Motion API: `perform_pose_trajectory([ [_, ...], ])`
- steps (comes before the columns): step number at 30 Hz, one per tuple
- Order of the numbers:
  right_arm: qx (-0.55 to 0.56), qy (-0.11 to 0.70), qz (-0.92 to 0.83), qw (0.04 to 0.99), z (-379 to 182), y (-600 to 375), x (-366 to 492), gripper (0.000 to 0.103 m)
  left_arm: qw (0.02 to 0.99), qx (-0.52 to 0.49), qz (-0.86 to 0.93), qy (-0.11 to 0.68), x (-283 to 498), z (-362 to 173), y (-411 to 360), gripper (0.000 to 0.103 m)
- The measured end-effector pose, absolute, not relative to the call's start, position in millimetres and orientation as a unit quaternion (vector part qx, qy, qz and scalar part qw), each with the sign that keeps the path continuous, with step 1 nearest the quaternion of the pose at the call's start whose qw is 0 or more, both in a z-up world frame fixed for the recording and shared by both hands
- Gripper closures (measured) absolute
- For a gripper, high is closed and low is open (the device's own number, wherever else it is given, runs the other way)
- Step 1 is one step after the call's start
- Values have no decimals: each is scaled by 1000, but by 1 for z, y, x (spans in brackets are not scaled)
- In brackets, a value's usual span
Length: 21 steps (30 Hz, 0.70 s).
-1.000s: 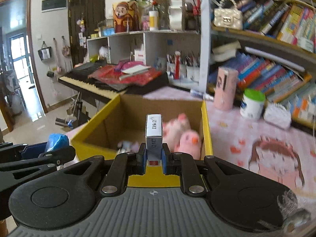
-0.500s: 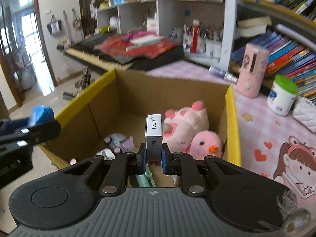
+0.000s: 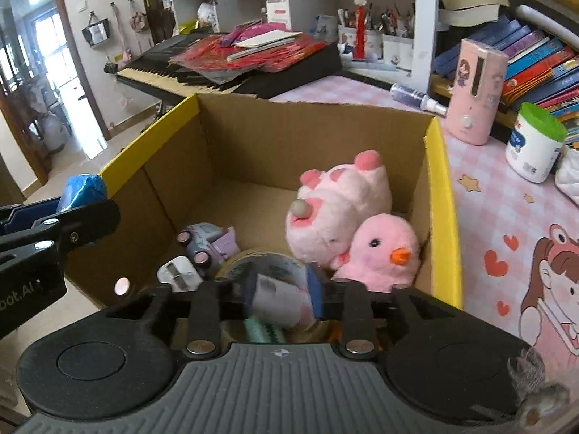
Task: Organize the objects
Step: 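Release the white box from the right tool while the left tool drops the blue bag into the box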
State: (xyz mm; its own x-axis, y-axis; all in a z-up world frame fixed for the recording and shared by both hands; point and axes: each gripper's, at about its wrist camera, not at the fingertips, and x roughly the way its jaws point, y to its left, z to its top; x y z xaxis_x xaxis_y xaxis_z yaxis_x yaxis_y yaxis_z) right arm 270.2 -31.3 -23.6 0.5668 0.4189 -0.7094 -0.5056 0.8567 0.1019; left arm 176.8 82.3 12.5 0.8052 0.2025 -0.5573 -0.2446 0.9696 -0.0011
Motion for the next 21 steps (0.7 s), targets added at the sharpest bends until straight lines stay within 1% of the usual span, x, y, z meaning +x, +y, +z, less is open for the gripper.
perform_pose_trajectory([
  [1, -55, 378, 268, 884, -22, -33, 268, 63, 949, -36, 116, 290, 178, 12, 81, 74],
  [2, -54, 372, 272, 886, -20, -34, 265, 59, 949, -35, 114, 290, 180, 12, 80, 73],
  [3, -56, 361, 275, 890, -17, -35, 262, 52, 949, -33, 112, 292, 181, 11, 79, 74],
  [5, -73, 331, 274, 900, -11, -37, 253, 49, 950, -33, 110, 291, 185, 10, 78, 74],
  [7, -90, 307, 268, 909, -8, -39, 246, 42, 949, -33, 109, 295, 189, 7, 77, 74],
  [13, -128, 259, 223, 931, -2, -52, 235, 37, 949, -33, 96, 298, 198, 3, 68, 73],
  [16, -124, 254, 220, 934, -1, -61, 235, 38, 947, -38, 94, 304, 202, 0, 66, 73],
  [17, -124, 250, 221, 934, 1, -64, 233, 35, 945, -40, 95, 309, 204, -1, 66, 73],
  [18, -127, 248, 211, 937, 2, -66, 230, 26, 943, -41, 97, 315, 206, -3, 65, 73],
  [21, -120, 242, 204, 941, 5, -76, 223, 25, 939, -41, 98, 327, 209, -8, 62, 73],
])
